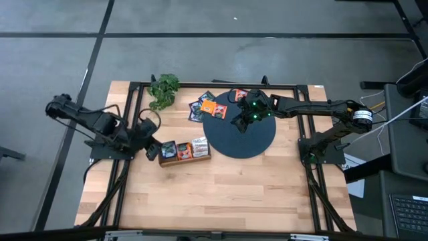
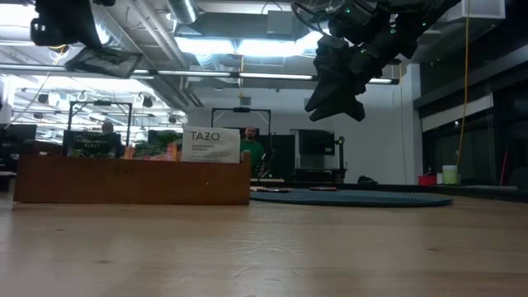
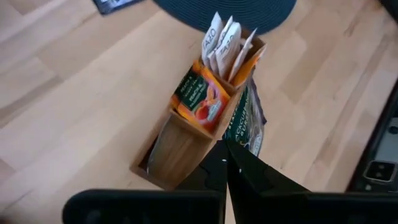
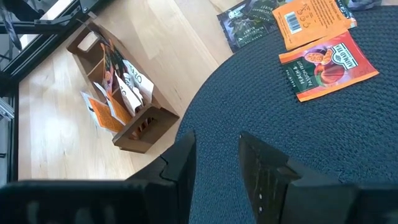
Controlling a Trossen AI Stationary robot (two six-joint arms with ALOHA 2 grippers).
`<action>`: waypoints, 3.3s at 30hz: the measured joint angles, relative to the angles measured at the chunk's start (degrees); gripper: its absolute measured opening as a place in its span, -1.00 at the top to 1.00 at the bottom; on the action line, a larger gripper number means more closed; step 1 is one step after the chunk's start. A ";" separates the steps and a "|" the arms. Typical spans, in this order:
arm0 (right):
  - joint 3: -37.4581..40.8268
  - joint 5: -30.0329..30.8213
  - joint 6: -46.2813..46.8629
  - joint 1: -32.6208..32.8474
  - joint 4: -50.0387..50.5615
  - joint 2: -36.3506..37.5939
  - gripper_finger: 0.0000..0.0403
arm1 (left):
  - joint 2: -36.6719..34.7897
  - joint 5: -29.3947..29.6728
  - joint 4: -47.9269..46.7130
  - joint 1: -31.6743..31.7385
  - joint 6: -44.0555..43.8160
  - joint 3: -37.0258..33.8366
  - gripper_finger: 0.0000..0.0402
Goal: Pick & Place Tea
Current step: Put the purple tea bag into the left section of the wooden organizer
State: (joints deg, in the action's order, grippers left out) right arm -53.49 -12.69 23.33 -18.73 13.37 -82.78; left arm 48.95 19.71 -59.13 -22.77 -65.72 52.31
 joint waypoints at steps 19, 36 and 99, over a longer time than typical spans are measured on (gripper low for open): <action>0.00 0.21 -1.24 -0.02 -0.31 0.00 0.40 | 11.68 14.13 -2.32 -13.50 -12.65 -4.50 0.99; 0.00 0.80 -0.94 0.01 -0.28 0.00 0.40 | 24.09 16.17 -5.92 -13.56 -19.10 -4.52 0.99; 0.00 2.79 3.55 2.05 -3.18 0.00 0.40 | 24.69 -14.27 42.10 35.59 41.74 0.81 0.62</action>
State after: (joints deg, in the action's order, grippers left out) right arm -53.49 -9.89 26.89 -16.68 10.19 -82.78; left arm 73.64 5.44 -17.03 12.82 -23.98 53.12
